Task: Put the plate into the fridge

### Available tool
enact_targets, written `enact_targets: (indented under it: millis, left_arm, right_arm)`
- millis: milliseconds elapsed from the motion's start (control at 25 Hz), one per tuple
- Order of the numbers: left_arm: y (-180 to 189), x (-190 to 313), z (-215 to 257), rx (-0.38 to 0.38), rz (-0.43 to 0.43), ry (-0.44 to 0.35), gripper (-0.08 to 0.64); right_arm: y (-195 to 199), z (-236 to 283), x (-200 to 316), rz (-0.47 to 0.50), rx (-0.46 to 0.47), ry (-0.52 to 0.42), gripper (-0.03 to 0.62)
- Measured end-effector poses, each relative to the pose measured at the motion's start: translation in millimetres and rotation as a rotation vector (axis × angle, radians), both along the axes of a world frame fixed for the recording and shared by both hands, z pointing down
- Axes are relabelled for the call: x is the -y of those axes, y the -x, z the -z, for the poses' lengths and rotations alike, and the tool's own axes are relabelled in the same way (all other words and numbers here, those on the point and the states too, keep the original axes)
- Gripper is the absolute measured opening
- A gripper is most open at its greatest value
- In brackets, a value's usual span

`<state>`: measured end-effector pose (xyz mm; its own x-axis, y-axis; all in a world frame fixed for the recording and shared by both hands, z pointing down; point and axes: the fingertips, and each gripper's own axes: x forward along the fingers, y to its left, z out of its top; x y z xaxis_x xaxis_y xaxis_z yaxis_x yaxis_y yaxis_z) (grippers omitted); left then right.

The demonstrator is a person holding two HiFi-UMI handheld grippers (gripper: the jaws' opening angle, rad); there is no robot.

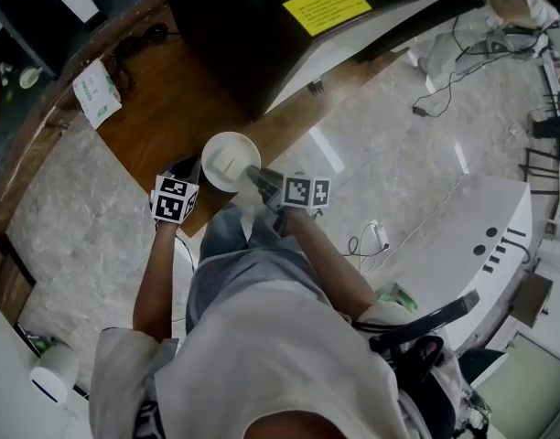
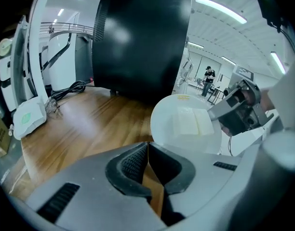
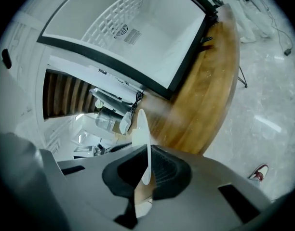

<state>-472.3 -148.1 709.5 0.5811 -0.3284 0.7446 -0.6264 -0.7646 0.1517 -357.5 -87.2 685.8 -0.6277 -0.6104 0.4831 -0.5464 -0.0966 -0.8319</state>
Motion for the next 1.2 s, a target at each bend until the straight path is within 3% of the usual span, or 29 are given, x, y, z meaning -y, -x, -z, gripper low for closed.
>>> enact_targets:
  millis: [320, 640, 840, 1040, 1200]
  left_arm:
    - [-99, -49, 30, 0.007, -0.065, -0.048, 0.021]
    - [-264, -146, 70, -0.017, -0.154, -0.081, 0.021]
    - [-360, -174, 88, -0.125, -0.202, -0.028, 0.021]
    - [-448, -209, 105, -0.092, -0.352, -0.124, 0.021]
    - [-496, -222, 113, -0.074, -0.389, -0.197, 0.021]
  right_arm:
    - [-109, 22, -55, -0.095, 0.024, -0.012, 0.023]
    - [-273, 66, -142, -0.248, 0.052, -0.068, 0.023]
    - [-356, 77, -162, -0.347, 0.084, -0.105, 0.023]
    - [-436, 83, -192, -0.443, 0.092, -0.117, 0.023]
    - [-486, 90, -213, -0.5, 0.12, -0.129, 0.023]
